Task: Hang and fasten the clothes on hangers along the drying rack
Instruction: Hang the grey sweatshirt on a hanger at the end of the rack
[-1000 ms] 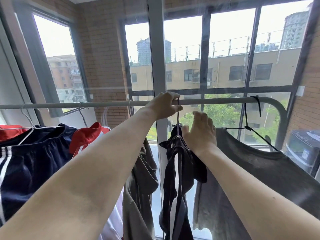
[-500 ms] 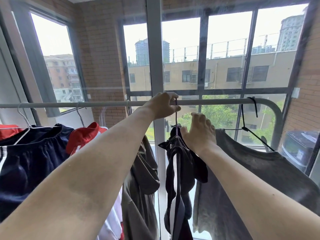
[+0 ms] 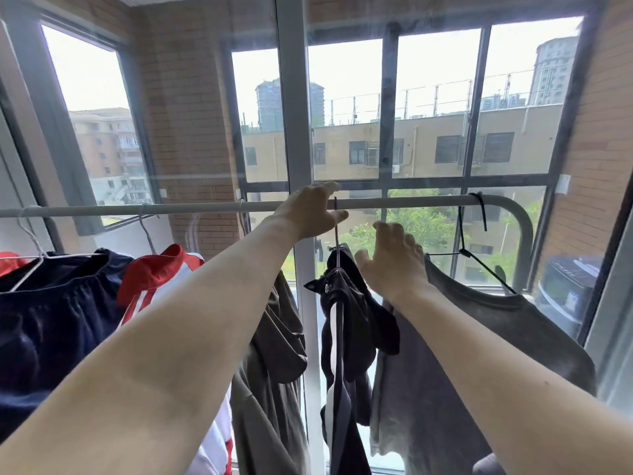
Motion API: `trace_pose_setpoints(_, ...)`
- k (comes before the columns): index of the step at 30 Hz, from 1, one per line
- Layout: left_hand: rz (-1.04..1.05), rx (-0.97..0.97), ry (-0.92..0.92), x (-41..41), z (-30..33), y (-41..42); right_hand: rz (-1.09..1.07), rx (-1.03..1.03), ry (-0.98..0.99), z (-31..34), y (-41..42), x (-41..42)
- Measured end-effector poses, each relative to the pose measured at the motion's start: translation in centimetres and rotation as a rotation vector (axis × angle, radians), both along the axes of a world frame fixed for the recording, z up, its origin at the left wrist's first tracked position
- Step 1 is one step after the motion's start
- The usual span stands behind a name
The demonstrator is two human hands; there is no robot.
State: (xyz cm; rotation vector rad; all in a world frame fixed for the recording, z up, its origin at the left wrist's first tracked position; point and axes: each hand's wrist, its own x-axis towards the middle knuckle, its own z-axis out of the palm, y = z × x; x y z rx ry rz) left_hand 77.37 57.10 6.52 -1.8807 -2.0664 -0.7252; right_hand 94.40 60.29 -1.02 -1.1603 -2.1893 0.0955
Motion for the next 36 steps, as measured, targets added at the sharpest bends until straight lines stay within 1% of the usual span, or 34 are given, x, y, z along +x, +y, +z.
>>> trace_pose_setpoints(3, 0.009, 0.120, 0.060, 1.0, 0.3, 0.3, -0.020, 0.042, -0.001, 0.8, -0.3, 1.7)
trace_pose_setpoints(7, -0.053, 0.374, 0.173, 4.7, -0.2, 1.2, -0.081, 0.082, 0.030, 1.6, -0.2, 5.3)
trace_pose_setpoints(10, -0.127, 0.456, 0.172, 8.8, -1.4, 2.0, -0.121, 0.080, 0.055, 1.6, 0.5, 9.5)
trace_pose_setpoints(13, -0.195, 0.402, 0.186, 12.8, -2.3, 2.6, -0.165, 0.013, 0.047, 1.0, 2.0, 14.2)
trace_pose_setpoints(15, -0.207, 0.338, 0.134, 14.6, -2.5, 3.1, -0.194, -0.061, 0.020, 0.4, 3.1, 16.6)
trace_pose_setpoints(17, -0.176, 0.248, 0.030, 16.6, -3.0, 4.1, -0.172, -0.162, 0.027, -0.2, 4.3, 19.0)
trace_pose_setpoints(21, -0.050, 0.002, -0.227, 19.2, -4.6, 6.5, -0.044, -0.348, 0.020, -1.5, 6.0, 21.5)
trace_pose_setpoints(23, -0.009, -0.060, -0.347, 19.9, -5.7, 8.0, 0.016, -0.412, 0.005, -2.1, 6.5, 21.8)
trace_pose_setpoints(25, 0.018, -0.105, -0.427, 20.2, -7.0, 9.3, 0.068, -0.473, -0.048, -2.6, 6.7, 21.6)
trace_pose_setpoints(27, 0.057, -0.136, -0.479, 20.9, -7.9, 10.5, 0.092, -0.482, -0.155, -3.0, 7.4, 21.7)
trace_pose_setpoints(29, 0.086, -0.145, -0.526, 20.8, -8.4, 11.0, 0.097, -0.458, -0.206, -3.5, 7.5, 21.3)
trace_pose_setpoints(32, 0.064, -0.119, -0.614, 20.6, -8.5, 12.8, 0.118, -0.426, -0.196, -3.9, 8.4, 21.0)
trace_pose_setpoints(36, -0.029, -0.080, -0.727, 20.9, -8.4, 14.7, 0.074, -0.398, -0.183, -3.7, 9.1, 20.8)
